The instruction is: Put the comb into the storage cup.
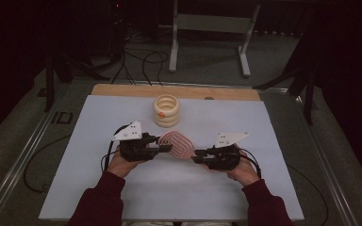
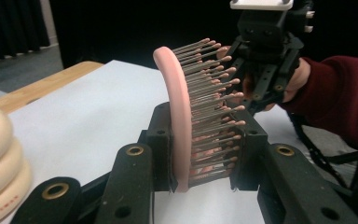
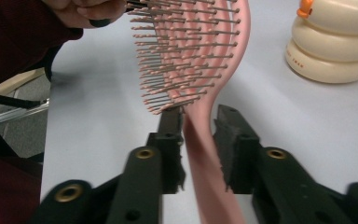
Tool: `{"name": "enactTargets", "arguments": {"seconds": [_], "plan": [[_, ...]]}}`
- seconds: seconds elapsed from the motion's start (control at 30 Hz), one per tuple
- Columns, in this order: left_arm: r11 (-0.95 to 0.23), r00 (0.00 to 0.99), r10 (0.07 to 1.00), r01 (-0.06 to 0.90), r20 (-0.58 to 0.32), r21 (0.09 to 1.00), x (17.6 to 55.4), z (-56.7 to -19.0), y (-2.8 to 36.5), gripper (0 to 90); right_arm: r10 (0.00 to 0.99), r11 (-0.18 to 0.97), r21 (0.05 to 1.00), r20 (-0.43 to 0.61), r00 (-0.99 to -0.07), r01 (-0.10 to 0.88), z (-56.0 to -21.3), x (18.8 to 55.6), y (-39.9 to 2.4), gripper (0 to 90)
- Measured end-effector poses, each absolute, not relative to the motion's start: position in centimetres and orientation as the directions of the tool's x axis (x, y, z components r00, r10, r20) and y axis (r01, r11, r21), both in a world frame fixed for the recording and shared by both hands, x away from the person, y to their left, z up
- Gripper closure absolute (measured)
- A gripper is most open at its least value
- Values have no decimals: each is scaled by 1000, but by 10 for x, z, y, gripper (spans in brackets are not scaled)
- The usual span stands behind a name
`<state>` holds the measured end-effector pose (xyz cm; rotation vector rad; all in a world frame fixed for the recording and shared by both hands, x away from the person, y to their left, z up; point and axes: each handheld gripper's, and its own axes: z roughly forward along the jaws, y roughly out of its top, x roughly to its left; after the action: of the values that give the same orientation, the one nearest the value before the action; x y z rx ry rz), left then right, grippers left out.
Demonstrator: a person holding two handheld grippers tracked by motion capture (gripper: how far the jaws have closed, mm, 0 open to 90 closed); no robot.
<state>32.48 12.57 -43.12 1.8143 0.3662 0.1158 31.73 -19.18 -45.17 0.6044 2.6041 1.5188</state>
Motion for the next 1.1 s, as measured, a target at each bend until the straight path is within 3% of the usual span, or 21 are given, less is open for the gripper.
{"name": "enactTargets", "arguments": {"seconds": [0.13, 0.2, 0.4, 0.83, 1.1], "plan": [[-228, 941, 319, 190, -111, 955, 326, -431, 127, 672, 369, 440, 846, 135, -920, 301, -452, 318, -193, 633], [-217, 938, 326, 193, -115, 957, 326, -431, 127, 673, 377, 445, 841, 135, -916, 307, -452, 318, -192, 556], [-221, 929, 355, 195, -107, 956, 326, -429, 129, 672, 385, 444, 841, 131, -913, 308, -452, 318, -192, 503], [-235, 906, 413, 205, -93, 950, 326, -426, 133, 671, 495, 410, 846, 108, -862, 341, -451, 317, -197, 191], [-237, 892, 443, 214, -91, 948, 326, -424, 136, 672, 564, 377, 855, 93, -820, 356, -456, 314, -208, 132]]}}
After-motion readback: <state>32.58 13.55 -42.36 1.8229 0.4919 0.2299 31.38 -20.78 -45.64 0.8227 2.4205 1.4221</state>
